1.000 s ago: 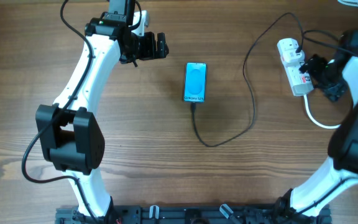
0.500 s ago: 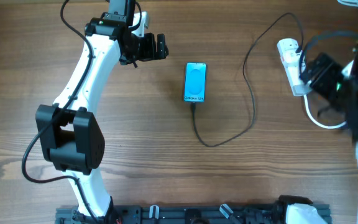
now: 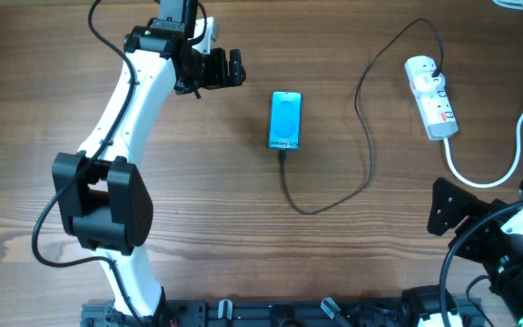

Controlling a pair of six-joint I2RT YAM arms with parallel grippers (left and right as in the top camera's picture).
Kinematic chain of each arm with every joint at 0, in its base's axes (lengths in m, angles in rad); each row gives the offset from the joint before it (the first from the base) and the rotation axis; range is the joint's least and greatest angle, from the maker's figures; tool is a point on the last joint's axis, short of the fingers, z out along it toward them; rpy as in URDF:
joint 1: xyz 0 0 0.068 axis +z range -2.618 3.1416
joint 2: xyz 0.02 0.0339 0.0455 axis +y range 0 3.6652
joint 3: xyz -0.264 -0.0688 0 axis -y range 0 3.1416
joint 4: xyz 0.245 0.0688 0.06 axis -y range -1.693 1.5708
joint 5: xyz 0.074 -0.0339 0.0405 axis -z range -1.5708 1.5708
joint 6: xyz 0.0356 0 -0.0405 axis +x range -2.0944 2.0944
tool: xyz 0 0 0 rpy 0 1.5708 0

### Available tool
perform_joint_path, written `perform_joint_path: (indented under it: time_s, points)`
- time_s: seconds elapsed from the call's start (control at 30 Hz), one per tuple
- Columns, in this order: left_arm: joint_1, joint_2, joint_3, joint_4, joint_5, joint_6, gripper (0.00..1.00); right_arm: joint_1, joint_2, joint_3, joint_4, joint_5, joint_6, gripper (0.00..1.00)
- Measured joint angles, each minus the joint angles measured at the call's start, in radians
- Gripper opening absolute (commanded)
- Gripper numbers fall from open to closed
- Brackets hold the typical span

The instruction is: Plug charger to phone and switch on socket

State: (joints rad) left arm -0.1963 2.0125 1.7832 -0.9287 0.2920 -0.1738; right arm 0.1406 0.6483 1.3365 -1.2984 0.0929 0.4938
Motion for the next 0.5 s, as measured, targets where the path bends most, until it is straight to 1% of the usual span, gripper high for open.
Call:
perform_joint_path:
  time_s: [0.37, 0.4, 0.47, 0.5]
  points:
    - [0.0, 0.0, 0.0, 0.0, 0.0, 0.0, 1.0, 0.0, 0.0, -0.003, -0.019, -0.002, -0.001, 1.0]
    - [0.0, 0.0, 0.0, 0.0, 0.0, 0.0, 1.0, 0.001, -0.002, -0.013, -0.003, -0.002, -0.006, 1.0]
    - [0.0, 0.0, 0.0, 0.0, 0.0, 0.0, 1.0, -0.002, -0.024, -0.072, 0.086, -0.005, -0.053, 1.0]
    - [0.0, 0.0, 0.0, 0.0, 0.0, 0.0, 1.0, -0.01, -0.049, -0.119, 0.157, -0.014, -0.087, 1.0]
